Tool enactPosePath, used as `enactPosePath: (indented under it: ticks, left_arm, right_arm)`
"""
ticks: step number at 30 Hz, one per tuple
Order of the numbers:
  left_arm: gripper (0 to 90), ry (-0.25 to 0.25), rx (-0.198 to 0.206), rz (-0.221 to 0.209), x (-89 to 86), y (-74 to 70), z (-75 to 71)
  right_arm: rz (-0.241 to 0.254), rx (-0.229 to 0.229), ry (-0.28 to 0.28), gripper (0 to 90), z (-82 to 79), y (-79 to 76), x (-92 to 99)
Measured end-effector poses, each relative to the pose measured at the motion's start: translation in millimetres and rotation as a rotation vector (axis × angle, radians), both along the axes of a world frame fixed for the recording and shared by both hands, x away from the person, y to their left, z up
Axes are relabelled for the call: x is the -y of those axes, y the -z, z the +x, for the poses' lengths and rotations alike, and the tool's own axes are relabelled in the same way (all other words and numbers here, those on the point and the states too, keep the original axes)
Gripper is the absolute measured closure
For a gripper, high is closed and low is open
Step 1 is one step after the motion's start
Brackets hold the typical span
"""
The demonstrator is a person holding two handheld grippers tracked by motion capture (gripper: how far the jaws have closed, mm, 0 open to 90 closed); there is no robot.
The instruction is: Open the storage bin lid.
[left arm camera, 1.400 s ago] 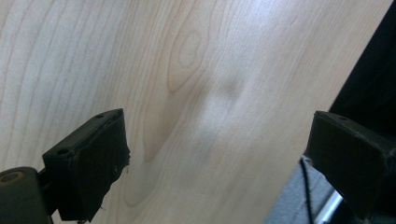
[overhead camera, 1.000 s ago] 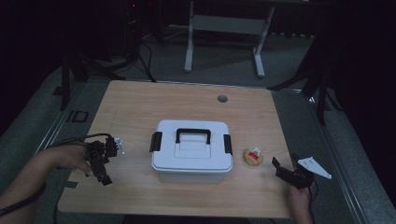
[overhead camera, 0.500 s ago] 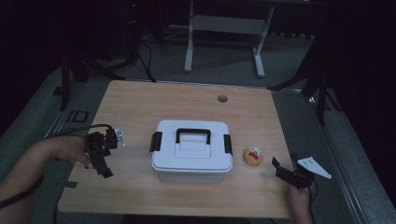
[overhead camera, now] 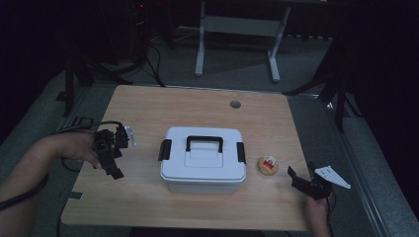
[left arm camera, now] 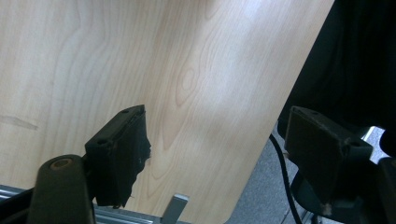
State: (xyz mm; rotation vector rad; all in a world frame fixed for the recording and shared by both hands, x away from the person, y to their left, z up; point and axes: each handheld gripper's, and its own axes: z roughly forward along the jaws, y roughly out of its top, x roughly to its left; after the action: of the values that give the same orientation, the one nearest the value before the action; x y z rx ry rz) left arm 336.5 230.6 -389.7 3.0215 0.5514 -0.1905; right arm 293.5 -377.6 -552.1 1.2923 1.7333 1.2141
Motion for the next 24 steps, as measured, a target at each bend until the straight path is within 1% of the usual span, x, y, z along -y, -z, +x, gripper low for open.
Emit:
enactPosePath:
  ticks: [4,5,6,7,8,9,11,12,13,14,15,16,17,18,19,20,22,23,24]
  left_arm:
    - [21.1,0.010,0.009,0.005,5.8,-4.7,2.8]
    - [21.7,0.015,0.004,-0.008,9.4,-7.8,4.2]
    - [22.7,0.015,0.004,-0.008,9.4,-7.8,4.2]
    - [22.7,0.031,0.019,-0.004,11.9,-10.0,4.2]
    - [22.7,0.031,0.022,-0.008,13.6,-12.0,4.6]
    - [22.7,0.038,0.027,0.002,16.0,-14.9,4.9]
    - [22.7,0.037,0.023,0.004,17.3,-16.3,5.0]
    - [22.7,0.047,0.025,0.016,19.3,-19.9,4.7]
    - [22.7,0.047,0.025,0.016,19.3,-19.9,4.7]
    - [22.9,0.047,0.029,0.003,20.7,-25.0,5.6]
    - [23.8,0.047,0.029,0.003,20.7,-25.0,5.6]
    - [23.8,0.054,0.030,-0.015,22.5,-30.0,6.0]
    - [23.8,0.054,0.030,-0.015,22.5,-30.0,6.0]
    - [23.8,0.057,0.044,-0.019,25.2,-34.3,6.3]
    - [23.8,0.056,0.040,-0.019,26.6,-35.8,6.5]
    - [23.8,0.066,0.044,-0.013,28.2,-36.6,6.4]
    - [23.9,0.065,0.045,-0.007,29.7,-37.4,6.4]
    - [24.3,0.065,0.033,0.000,31.3,-37.8,6.9]
    - [25.3,0.075,0.035,0.014,32.8,-38.0,6.5]
  right_arm:
    - [0.004,-0.002,-0.003,13.3,0.2,0.0,0.0]
    - [0.003,-0.001,-0.004,13.2,0.2,0.0,0.1]
    - [0.003,-0.001,-0.004,13.2,0.2,0.0,0.1]
    - [0.003,-0.001,-0.006,13.2,0.2,0.0,0.2]
    - [0.003,-0.001,-0.005,13.2,0.2,0.0,0.2]
    - [0.003,0.000,-0.008,13.2,0.4,0.1,0.3]
    - [0.002,0.000,-0.009,13.2,0.4,0.1,0.2]
    - [0.002,-0.001,-0.008,13.2,0.3,0.0,0.1]
    - [0.002,-0.001,-0.008,13.2,0.3,0.0,0.1]
    - [0.003,-0.001,-0.009,13.2,0.2,0.0,0.1]
    - [0.003,-0.001,-0.009,13.2,0.2,0.0,0.1]
    - [0.003,0.000,-0.009,13.2,0.2,0.0,0.2]
    - [0.003,-0.001,-0.008,13.2,0.3,0.0,0.1]
    - [0.003,-0.001,-0.009,13.3,0.3,0.1,0.1]
    - [0.003,-0.001,-0.009,13.3,0.3,0.0,0.1]
    - [0.004,-0.001,-0.009,13.3,0.3,0.0,0.1]
    - [0.004,-0.001,-0.009,13.3,0.3,0.1,0.1]
    - [0.004,-0.001,-0.009,13.3,0.3,0.0,0.1]
    - [0.004,-0.003,-0.009,13.3,0.3,0.0,0.1]
